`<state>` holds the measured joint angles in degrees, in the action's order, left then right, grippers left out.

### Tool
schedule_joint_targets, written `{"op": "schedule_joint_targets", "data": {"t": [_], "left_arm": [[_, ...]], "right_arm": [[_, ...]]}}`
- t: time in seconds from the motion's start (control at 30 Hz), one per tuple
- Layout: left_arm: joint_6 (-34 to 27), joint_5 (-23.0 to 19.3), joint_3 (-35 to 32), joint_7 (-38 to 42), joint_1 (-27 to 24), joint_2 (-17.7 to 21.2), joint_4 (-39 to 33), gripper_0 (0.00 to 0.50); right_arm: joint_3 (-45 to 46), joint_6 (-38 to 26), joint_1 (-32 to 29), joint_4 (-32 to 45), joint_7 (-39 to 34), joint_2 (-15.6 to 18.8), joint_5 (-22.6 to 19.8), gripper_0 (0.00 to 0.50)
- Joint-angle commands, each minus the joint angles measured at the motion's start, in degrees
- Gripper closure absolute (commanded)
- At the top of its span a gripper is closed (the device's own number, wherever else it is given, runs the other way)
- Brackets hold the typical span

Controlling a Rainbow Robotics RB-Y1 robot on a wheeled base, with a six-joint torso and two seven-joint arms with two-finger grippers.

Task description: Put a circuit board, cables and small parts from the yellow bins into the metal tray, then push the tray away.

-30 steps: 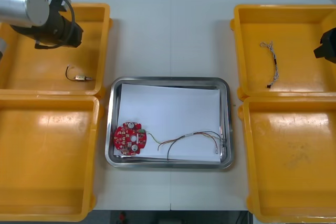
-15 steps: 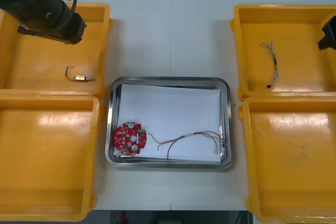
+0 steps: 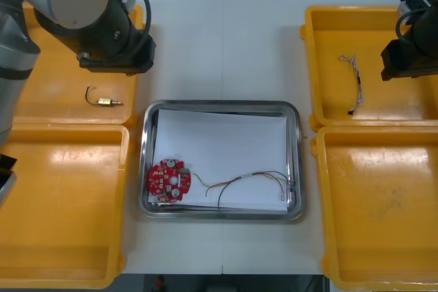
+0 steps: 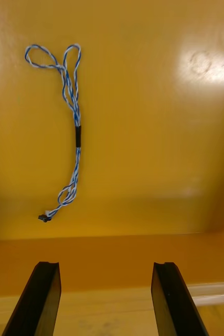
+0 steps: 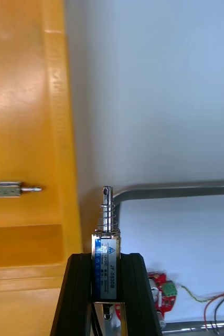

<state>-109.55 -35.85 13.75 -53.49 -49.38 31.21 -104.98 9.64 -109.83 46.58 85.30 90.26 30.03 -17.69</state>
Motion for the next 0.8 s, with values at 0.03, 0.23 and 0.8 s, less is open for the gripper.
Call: {"op": "schedule_joint_targets", "data": {"t": [0.03, 0.23, 0.8], "left_arm": [[-0.4, 2.4, 3.4, -0.4, 2.5, -3.3, -3.7, 0.499], [2.2, 6.5, 9.0, 0.6, 6.8, -4.0, -4.4, 0.499], [15.4, 14.0, 19.0, 4.2, 12.6, -4.0, -2.9, 0.498]], "right_arm": [[0.6, 1.5, 2.5, -2.0, -2.6, -1.6, 0.6, 0.0], [1.0, 5.0, 3.2, -5.0, -3.9, -1.9, -0.1, 0.0], [1.2, 17.1, 7.9, -19.1, -8.2, -2.9, -0.3, 0.0]]}}
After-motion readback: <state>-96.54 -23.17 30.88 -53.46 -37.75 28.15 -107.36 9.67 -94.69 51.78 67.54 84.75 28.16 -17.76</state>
